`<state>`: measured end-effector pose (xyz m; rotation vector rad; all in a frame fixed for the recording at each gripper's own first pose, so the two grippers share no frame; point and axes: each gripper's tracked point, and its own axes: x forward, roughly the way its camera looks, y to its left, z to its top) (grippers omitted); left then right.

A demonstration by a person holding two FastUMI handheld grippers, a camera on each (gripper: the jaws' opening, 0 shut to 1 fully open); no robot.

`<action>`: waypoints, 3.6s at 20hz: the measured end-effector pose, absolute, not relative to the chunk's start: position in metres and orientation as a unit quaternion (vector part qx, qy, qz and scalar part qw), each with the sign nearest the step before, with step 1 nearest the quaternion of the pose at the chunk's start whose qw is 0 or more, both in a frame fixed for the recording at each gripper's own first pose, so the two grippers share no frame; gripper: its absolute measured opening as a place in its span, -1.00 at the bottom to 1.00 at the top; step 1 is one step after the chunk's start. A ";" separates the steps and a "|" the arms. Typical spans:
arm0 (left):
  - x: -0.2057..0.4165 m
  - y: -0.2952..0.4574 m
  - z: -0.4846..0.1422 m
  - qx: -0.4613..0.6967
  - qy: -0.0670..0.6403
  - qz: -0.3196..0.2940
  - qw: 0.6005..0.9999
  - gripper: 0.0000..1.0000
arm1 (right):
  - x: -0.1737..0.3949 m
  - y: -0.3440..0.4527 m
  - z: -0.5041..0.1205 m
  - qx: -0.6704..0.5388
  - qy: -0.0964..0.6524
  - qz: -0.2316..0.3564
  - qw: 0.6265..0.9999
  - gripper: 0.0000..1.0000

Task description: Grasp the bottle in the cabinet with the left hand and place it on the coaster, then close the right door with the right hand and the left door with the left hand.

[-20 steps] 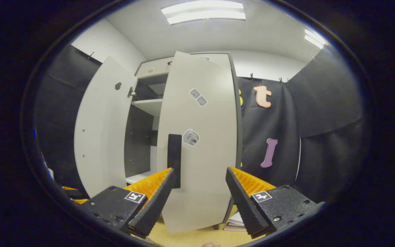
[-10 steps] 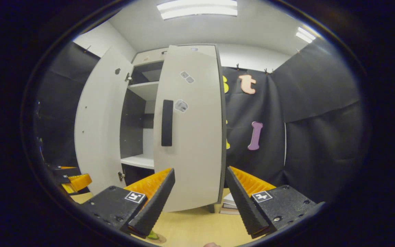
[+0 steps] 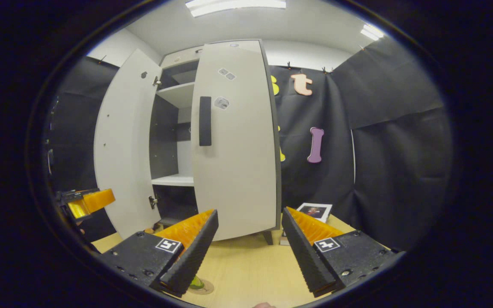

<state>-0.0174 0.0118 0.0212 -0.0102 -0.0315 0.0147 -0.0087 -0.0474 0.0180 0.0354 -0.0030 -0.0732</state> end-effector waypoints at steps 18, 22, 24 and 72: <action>0.027 0.216 0.151 0.067 -0.136 0.240 0.959 0.89 | -0.001 -0.068 0.012 0.025 0.001 -0.050 0.998 0.96; 0.030 0.216 0.165 0.094 -0.154 0.263 0.948 0.97 | -0.003 -0.087 0.013 0.033 -0.001 -0.065 0.997 0.96; 0.031 0.213 0.165 0.098 -0.148 0.261 0.949 0.99 | -0.001 -0.093 0.016 0.039 -0.004 -0.068 0.997 0.96; -0.009 0.089 -0.005 -0.020 -0.039 0.154 0.987 1.00 | 0.007 -0.068 0.055 0.066 -0.039 -0.046 0.996 0.97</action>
